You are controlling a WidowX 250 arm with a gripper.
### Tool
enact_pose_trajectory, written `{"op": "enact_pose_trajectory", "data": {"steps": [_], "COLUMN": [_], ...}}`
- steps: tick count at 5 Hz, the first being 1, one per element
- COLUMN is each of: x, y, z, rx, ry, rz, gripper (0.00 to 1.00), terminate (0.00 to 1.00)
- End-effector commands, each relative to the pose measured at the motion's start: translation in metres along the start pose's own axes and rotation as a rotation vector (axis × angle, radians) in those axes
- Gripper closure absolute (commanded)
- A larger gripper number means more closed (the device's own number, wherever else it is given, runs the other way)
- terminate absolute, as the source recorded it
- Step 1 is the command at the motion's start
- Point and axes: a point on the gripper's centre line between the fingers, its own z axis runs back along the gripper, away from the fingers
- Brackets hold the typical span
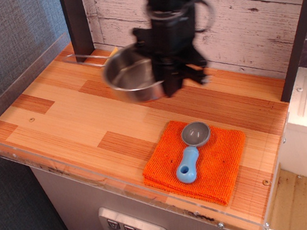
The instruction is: Place the pot above the towel.
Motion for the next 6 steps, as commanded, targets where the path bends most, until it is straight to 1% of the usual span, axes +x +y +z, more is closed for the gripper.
{"op": "enact_pose_trajectory", "data": {"steps": [1,2,3,4,5,6], "x": [0.045,0.062,0.078,0.087,0.087,0.083], "y": [-0.032,-0.041,-0.047,-0.053,-0.057,-0.056], "z": [-0.021,-0.041,-0.054,-0.060,-0.062,-0.063], "rx": [0.032,0.035,0.045,0.046,0.046,0.030], "ry": [0.003,0.004,0.002,-0.009,-0.012,-0.011], "rz": [0.113,0.141,0.125,0.090,0.064,0.051], "gripper": [1.00,1.00,1.00,1.00,1.00,1.00], "terminate": [0.00,0.00,0.00,0.00,0.00,0.00]}}
